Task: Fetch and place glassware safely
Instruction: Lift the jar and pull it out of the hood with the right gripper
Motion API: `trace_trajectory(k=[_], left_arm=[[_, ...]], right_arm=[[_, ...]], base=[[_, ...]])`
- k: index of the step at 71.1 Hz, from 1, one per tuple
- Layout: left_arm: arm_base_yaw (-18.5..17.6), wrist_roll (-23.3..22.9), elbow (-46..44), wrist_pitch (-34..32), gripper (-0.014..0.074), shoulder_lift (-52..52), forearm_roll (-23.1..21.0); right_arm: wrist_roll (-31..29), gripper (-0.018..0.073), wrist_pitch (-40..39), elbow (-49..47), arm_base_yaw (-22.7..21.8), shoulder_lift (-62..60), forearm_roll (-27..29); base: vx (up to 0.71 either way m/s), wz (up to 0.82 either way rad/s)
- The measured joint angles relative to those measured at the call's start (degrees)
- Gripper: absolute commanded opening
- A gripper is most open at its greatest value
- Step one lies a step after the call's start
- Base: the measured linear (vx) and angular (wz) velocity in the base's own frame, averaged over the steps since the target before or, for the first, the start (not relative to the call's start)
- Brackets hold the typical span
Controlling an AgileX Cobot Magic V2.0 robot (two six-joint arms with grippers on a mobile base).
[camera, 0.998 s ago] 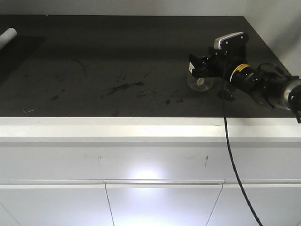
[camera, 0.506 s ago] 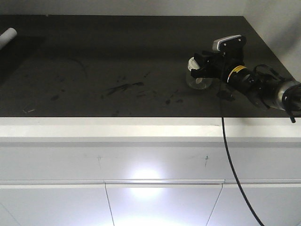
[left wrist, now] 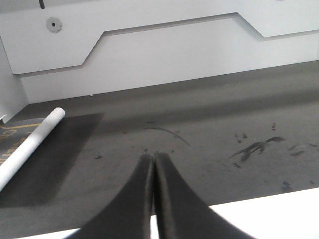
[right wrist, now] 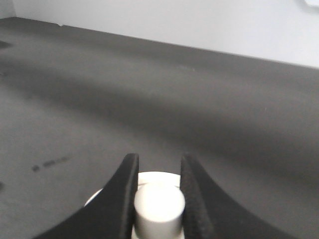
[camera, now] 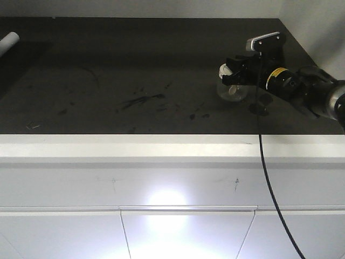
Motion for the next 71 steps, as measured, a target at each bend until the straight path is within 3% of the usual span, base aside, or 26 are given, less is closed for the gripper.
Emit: trace_trajectory(k=[16, 49, 71], left_arm=[[0.0, 0.0, 0.0, 0.0, -0.0007, 0.0, 0.0], [0.0, -0.04, 0.0, 0.0, -0.0007, 0.0, 0.0], [0.0, -0.04, 0.0, 0.0, -0.0007, 0.0, 0.0]], right_arm=[[4.15, -0.0003, -0.09, 7.7, 0.0, -8.76, -3.48], [0.14, -0.0003, 0.31, 35.46, 0.0, -36.68, -1.42], [-0.29, -0.0003, -1.19, 48.06, 0.84, -52.41, -1.29]], base=[[0.0, 0.0], [0.0, 0.0], [0.0, 0.0]])
